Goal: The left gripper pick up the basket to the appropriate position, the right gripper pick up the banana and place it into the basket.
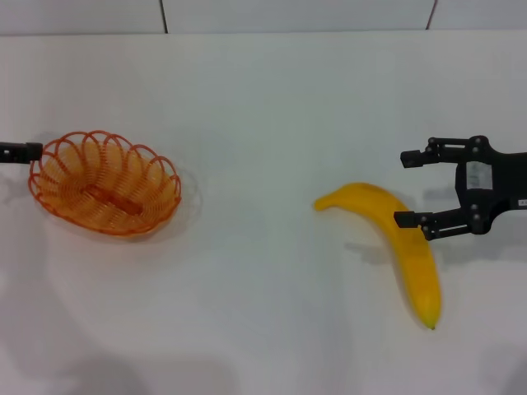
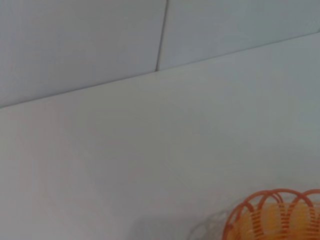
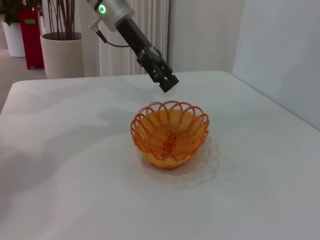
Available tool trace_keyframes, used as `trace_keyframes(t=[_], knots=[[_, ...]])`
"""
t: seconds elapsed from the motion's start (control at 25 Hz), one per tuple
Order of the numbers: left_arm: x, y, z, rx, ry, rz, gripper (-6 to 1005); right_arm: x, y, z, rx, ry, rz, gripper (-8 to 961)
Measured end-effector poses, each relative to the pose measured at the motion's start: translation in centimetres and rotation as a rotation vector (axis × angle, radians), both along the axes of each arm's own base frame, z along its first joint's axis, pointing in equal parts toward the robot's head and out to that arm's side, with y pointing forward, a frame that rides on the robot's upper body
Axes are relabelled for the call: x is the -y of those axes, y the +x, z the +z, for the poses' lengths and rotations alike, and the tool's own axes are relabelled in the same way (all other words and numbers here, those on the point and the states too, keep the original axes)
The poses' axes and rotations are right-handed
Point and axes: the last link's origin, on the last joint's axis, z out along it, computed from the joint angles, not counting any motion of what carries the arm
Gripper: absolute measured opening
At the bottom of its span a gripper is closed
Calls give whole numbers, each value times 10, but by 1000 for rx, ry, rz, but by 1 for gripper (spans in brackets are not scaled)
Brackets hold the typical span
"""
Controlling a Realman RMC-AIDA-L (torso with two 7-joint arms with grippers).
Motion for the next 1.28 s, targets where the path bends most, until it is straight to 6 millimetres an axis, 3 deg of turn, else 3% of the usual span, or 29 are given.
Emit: trace_keyframes(t=[0.44,1.28], knots=[[-14,1,-29,-19,-32,-27,920,-1,1,-2,9,2,-9,879],[-22,-2,-51,-37,-33,-48,920,-1,1,-1,6,0,-10,879]])
